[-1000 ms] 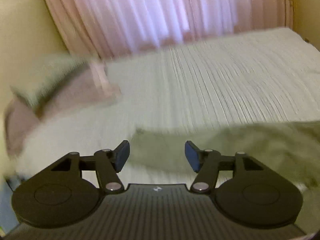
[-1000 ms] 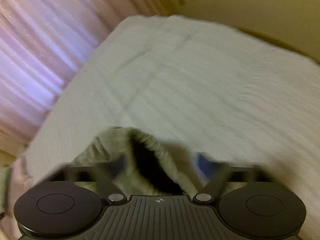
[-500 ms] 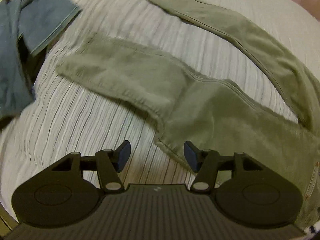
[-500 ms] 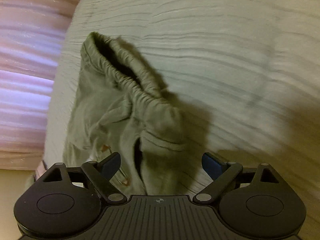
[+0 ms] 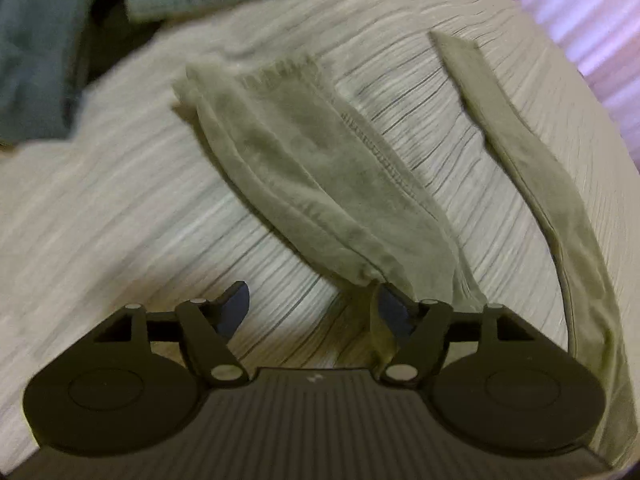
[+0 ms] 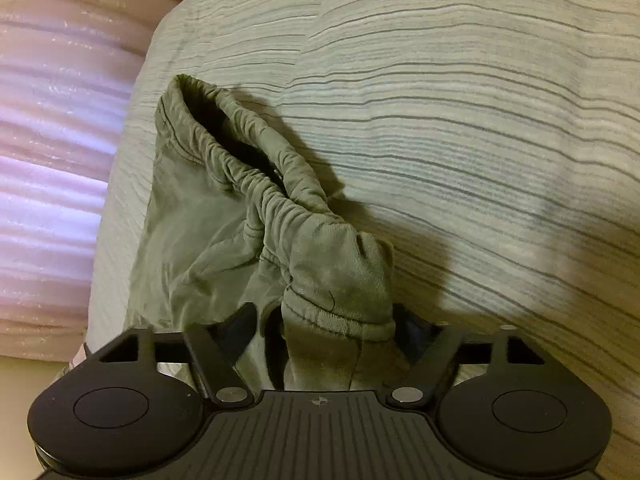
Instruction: Fold clothes
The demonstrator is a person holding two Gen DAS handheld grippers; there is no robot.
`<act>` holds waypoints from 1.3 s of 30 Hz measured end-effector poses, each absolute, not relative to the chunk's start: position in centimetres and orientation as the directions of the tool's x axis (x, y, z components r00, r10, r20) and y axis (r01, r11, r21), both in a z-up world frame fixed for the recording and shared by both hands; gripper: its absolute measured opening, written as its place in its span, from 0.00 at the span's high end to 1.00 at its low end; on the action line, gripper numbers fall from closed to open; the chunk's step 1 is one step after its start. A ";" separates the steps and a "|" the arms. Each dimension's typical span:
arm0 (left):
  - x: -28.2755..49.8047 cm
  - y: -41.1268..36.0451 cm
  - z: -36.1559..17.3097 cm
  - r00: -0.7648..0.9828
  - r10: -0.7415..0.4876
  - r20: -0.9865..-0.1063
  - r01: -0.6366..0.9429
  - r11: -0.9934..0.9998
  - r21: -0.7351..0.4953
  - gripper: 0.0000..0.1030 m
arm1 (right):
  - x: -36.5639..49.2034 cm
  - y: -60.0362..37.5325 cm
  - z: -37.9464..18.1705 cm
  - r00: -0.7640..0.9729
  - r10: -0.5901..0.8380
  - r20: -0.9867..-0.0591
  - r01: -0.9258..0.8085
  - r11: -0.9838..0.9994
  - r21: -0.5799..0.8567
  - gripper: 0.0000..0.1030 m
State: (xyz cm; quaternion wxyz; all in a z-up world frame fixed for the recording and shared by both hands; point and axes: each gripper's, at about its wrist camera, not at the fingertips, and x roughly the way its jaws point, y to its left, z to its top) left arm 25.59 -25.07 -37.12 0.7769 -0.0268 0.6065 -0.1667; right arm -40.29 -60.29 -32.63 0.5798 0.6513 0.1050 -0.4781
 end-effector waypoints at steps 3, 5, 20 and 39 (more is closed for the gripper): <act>25.8 -25.7 -38.6 0.220 -0.249 -0.943 0.211 0.956 -0.203 0.46 | -40.5 -60.2 -33.0 0.499 -0.422 -0.757 0.673 -0.361 0.645 0.62; 25.1 -26.1 -38.2 0.262 -0.219 -0.940 0.274 0.951 -0.145 0.98 | -40.8 -60.5 -32.1 0.501 -0.423 -0.755 0.680 -0.348 0.646 0.71; 14.0 -19.1 -33.2 0.240 -0.322 -0.916 0.358 0.906 -0.225 0.59 | -52.5 -63.4 -20.0 0.478 -0.501 -0.721 0.759 -0.178 0.627 0.79; 11.5 -19.6 -31.9 0.450 -0.326 -0.831 0.378 0.913 -0.154 0.94 | -56.5 -63.0 -24.6 0.436 -0.366 -0.822 0.824 -0.207 0.528 0.75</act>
